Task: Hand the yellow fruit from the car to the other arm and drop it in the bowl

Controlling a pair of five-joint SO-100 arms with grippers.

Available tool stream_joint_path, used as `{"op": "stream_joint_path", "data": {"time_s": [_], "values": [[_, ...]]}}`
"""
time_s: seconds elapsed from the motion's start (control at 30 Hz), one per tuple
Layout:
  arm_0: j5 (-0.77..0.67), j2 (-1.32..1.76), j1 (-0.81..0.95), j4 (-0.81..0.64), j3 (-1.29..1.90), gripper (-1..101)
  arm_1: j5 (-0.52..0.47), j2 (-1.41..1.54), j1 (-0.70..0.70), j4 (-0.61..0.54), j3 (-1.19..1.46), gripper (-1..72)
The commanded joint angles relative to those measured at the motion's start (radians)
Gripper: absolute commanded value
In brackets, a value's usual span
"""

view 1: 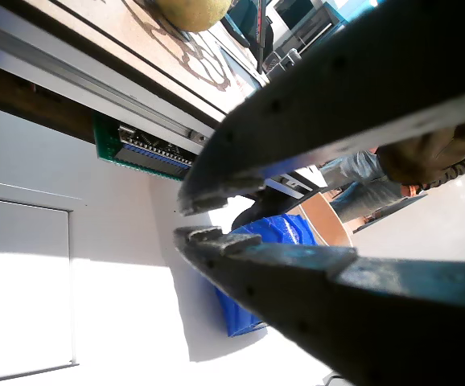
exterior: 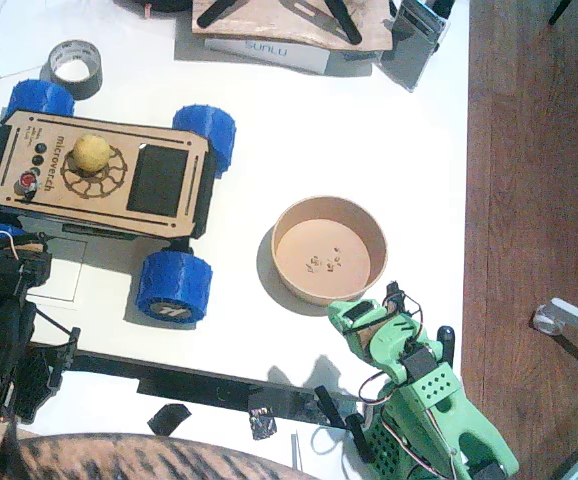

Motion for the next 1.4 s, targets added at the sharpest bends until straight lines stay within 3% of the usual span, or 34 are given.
{"op": "stream_joint_path", "data": {"time_s": [0.0,1.37], "values": [[0.011,0.005,0.003,-0.002,-0.006,0,-0.003,-0.003,-0.008,-0.021,-0.006,0.5],[0.011,0.005,0.003,-0.002,-0.006,0,-0.008,-0.003,-0.015,-0.018,0.005,0.5]]}}
